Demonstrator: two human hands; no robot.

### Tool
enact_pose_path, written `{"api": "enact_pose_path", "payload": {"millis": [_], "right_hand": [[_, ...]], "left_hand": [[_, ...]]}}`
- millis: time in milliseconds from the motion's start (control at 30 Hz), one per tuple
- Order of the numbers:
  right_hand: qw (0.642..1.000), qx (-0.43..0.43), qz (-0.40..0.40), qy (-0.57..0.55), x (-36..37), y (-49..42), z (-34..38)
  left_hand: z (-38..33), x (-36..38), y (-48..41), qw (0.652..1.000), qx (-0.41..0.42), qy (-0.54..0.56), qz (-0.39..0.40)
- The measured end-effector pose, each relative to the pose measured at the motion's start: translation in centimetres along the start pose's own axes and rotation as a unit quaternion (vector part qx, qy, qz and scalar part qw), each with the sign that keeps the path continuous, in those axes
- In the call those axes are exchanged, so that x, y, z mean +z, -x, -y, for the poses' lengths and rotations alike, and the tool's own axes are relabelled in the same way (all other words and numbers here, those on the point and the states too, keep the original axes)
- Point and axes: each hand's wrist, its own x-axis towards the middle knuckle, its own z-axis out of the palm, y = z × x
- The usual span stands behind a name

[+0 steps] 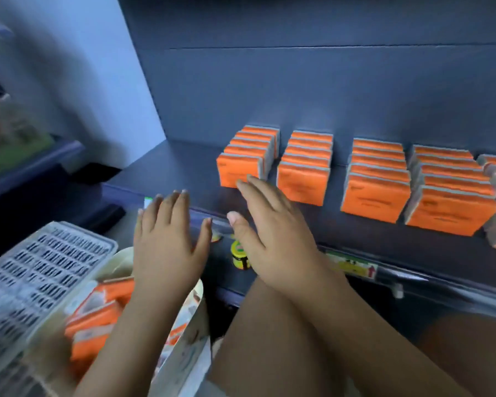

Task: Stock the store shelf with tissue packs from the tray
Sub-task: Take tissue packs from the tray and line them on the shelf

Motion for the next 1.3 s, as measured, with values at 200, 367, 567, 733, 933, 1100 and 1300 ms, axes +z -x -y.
{"api": "enact_pose_path", "payload": {"millis": [200,367,567,733,933,1100,1300], "right_hand": [[0.976,-0.104,0.171,0.083,9.5,1.1,7.3],[0.949,-0.11,0.284,0.077,15.2,2.1,9.7],[0.9,-0.029,0.421,0.112,20.2,2.7,9.7],[0.864,0.036,0.485,0.129,22.7,2.9,8.8],[0.837,0.115,0.518,0.136,26.1,2.4,7.4],[0.829,0.154,0.522,0.126,29.6,2.2,6.6],[0.784,0.178,0.579,0.136,32.6,2.7,5.6]], "left_hand": [[11.0,-2.0,8.6,0.985,-0.092,-0.123,0.078],[15.6,-1.9,13.9,0.968,-0.16,-0.144,0.127],[17.7,0.4,17.5,0.95,-0.218,-0.124,0.187],[18.7,2.4,18.8,0.937,-0.246,-0.097,0.229],[18.9,5.6,19.3,0.91,-0.276,-0.056,0.304],[19.1,8.7,19.5,0.866,-0.338,-0.02,0.369],[21.0,11.0,19.0,0.842,-0.402,0.056,0.355]]}}
